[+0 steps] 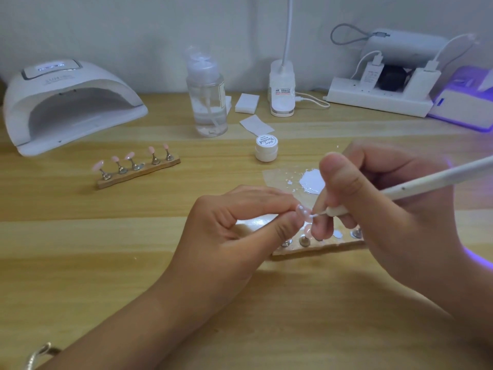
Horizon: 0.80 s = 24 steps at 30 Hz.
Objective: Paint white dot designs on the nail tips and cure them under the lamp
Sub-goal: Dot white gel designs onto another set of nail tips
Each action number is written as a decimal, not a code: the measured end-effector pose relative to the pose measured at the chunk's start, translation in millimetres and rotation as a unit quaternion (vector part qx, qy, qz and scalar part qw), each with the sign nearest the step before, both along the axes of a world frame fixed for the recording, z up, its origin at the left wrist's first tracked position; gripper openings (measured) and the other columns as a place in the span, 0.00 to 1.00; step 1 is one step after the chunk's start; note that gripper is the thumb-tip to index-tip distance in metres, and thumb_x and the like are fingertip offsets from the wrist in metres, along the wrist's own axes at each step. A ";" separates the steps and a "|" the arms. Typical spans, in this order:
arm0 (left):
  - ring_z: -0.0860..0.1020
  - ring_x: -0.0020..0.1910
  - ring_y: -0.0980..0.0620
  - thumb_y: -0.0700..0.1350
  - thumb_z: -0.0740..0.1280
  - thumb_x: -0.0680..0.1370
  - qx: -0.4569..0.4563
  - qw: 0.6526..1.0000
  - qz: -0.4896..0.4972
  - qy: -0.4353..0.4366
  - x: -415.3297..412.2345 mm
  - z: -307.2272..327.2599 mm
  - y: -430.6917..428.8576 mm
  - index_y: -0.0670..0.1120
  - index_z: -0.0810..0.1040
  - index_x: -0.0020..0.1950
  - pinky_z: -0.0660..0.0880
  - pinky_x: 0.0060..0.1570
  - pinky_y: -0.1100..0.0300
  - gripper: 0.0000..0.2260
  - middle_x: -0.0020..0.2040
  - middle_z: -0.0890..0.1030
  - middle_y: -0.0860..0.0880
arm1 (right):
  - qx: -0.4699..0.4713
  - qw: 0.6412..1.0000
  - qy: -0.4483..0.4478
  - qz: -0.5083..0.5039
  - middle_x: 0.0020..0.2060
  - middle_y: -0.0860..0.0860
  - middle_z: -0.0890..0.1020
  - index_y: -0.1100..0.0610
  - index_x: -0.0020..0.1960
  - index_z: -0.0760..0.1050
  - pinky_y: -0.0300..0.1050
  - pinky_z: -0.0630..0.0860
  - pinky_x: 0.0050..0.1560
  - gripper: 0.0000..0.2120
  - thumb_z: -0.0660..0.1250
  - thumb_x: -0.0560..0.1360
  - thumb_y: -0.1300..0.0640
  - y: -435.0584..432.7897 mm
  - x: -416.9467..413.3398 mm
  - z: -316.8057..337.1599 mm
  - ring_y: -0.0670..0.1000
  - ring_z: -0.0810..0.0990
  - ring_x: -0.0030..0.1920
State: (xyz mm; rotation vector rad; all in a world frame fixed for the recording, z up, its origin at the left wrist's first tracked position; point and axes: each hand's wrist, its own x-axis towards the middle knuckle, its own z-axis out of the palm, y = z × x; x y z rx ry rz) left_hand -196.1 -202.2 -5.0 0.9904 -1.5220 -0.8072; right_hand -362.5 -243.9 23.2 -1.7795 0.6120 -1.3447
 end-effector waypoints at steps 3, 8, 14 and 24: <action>0.82 0.54 0.51 0.46 0.72 0.73 -0.001 1.000 -0.002 0.005 0.4 -0.2 0.0 0.49 0.86 0.48 0.75 0.56 0.63 0.06 0.44 0.87 0.55 | -0.007 1.000 0.005 -0.008 0.21 0.41 0.75 0.55 0.32 0.71 0.31 0.69 0.26 0.16 0.64 0.78 0.56 0.8 1.3 1.0 0.51 0.78 0.21; 0.83 0.53 0.51 0.46 0.72 0.73 0.000 1.000 -0.003 0.014 -0.2 0.1 -0.3 0.50 0.86 0.47 0.75 0.55 0.62 0.05 0.44 0.87 0.55 | -0.008 1.000 0.004 -0.007 0.21 0.40 0.75 0.54 0.32 0.70 0.30 0.68 0.26 0.16 0.64 0.79 0.57 1.8 1.5 2.4 0.51 0.79 0.21; 0.83 0.54 0.50 0.46 0.72 0.73 0.006 1.000 -0.002 0.007 -0.5 1.3 -0.1 0.50 0.86 0.48 0.75 0.56 0.62 0.06 0.44 0.87 0.54 | -0.008 1.000 -0.003 -0.006 0.21 0.38 0.73 0.53 0.33 0.70 0.30 0.67 0.25 0.15 0.62 0.79 0.58 1.8 2.7 3.0 0.52 0.80 0.22; 0.82 0.54 0.50 0.46 0.72 0.73 0.005 1.000 -0.001 0.005 -0.1 1.6 0.5 0.50 0.86 0.48 0.75 0.56 0.61 0.06 0.44 0.87 0.54 | -0.004 1.000 0.009 -0.009 0.22 0.45 0.78 0.56 0.32 0.71 0.30 0.68 0.27 0.17 0.65 0.80 0.59 -0.2 1.4 -0.4 0.48 0.79 0.22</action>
